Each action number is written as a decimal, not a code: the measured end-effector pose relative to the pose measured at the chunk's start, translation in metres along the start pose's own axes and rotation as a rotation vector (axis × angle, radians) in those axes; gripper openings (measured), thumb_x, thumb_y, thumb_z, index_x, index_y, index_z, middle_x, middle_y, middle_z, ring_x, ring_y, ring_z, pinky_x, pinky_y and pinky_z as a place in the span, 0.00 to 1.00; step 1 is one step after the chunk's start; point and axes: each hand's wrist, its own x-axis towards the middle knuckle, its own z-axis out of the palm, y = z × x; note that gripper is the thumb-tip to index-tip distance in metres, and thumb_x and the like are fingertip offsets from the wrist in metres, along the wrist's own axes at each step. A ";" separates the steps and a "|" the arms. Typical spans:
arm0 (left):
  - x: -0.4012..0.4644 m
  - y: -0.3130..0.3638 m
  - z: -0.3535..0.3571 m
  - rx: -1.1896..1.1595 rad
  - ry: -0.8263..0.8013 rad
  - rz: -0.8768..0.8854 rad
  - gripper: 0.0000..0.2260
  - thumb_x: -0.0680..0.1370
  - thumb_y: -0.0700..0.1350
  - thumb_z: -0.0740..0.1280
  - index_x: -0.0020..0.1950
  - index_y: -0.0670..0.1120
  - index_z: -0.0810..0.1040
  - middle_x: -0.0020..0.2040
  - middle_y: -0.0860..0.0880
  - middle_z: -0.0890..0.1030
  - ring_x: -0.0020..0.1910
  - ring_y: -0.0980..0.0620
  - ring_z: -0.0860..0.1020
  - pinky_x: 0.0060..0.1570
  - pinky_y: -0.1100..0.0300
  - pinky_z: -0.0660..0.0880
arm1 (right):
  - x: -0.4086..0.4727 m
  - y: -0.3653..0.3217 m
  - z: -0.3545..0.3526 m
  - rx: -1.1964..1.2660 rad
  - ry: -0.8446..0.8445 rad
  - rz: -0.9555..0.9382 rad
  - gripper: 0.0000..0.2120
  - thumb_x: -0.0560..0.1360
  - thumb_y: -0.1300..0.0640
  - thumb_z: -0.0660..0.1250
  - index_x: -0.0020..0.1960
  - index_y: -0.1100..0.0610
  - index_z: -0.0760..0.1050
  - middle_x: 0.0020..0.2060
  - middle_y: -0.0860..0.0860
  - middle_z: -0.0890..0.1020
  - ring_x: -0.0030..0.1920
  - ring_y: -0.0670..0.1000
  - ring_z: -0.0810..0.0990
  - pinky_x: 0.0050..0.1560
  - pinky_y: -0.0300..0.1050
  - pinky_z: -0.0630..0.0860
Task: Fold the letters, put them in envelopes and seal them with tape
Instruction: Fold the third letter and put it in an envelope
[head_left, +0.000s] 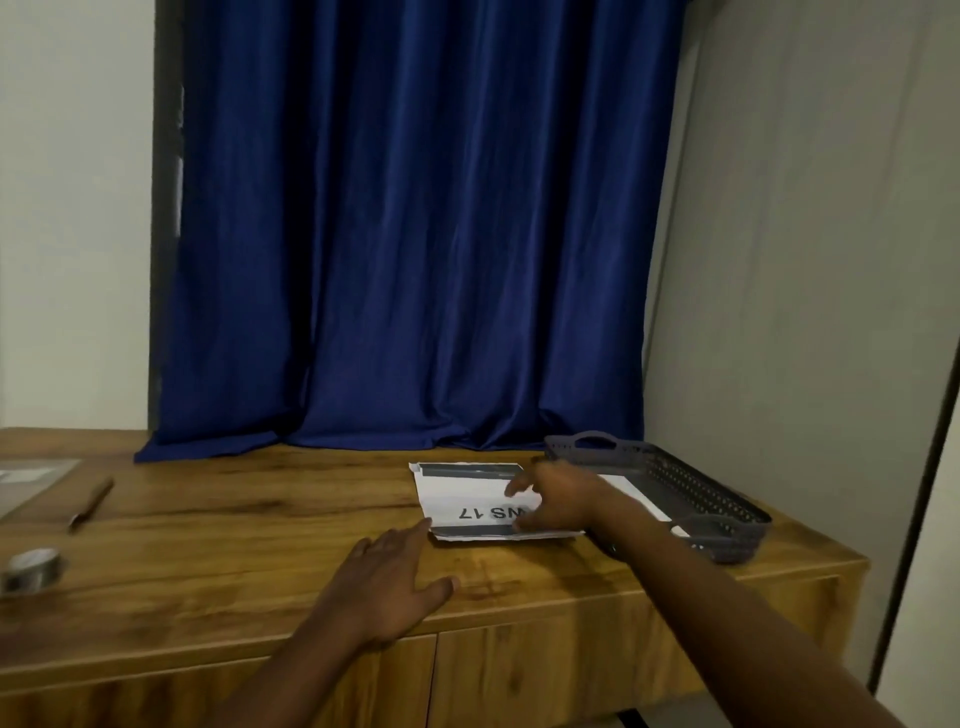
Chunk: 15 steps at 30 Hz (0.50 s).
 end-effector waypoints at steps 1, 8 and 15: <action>-0.001 0.000 -0.001 -0.004 -0.001 -0.003 0.44 0.74 0.77 0.51 0.84 0.57 0.45 0.84 0.50 0.57 0.82 0.50 0.57 0.80 0.49 0.52 | 0.003 -0.005 0.010 -0.094 -0.041 0.006 0.23 0.74 0.42 0.73 0.68 0.44 0.76 0.65 0.45 0.79 0.62 0.48 0.77 0.59 0.45 0.74; -0.001 0.000 0.001 -0.032 0.001 -0.027 0.45 0.73 0.78 0.52 0.84 0.57 0.44 0.84 0.49 0.58 0.81 0.48 0.57 0.79 0.49 0.53 | 0.006 -0.010 0.035 -0.199 0.008 0.075 0.11 0.78 0.48 0.66 0.57 0.50 0.84 0.56 0.50 0.84 0.55 0.54 0.82 0.57 0.54 0.80; -0.001 0.003 0.000 -0.038 0.015 -0.039 0.46 0.74 0.77 0.54 0.84 0.55 0.43 0.83 0.48 0.59 0.81 0.48 0.59 0.79 0.51 0.53 | 0.007 -0.006 0.039 -0.098 0.139 0.153 0.08 0.72 0.44 0.74 0.44 0.48 0.81 0.43 0.45 0.83 0.46 0.51 0.82 0.45 0.46 0.76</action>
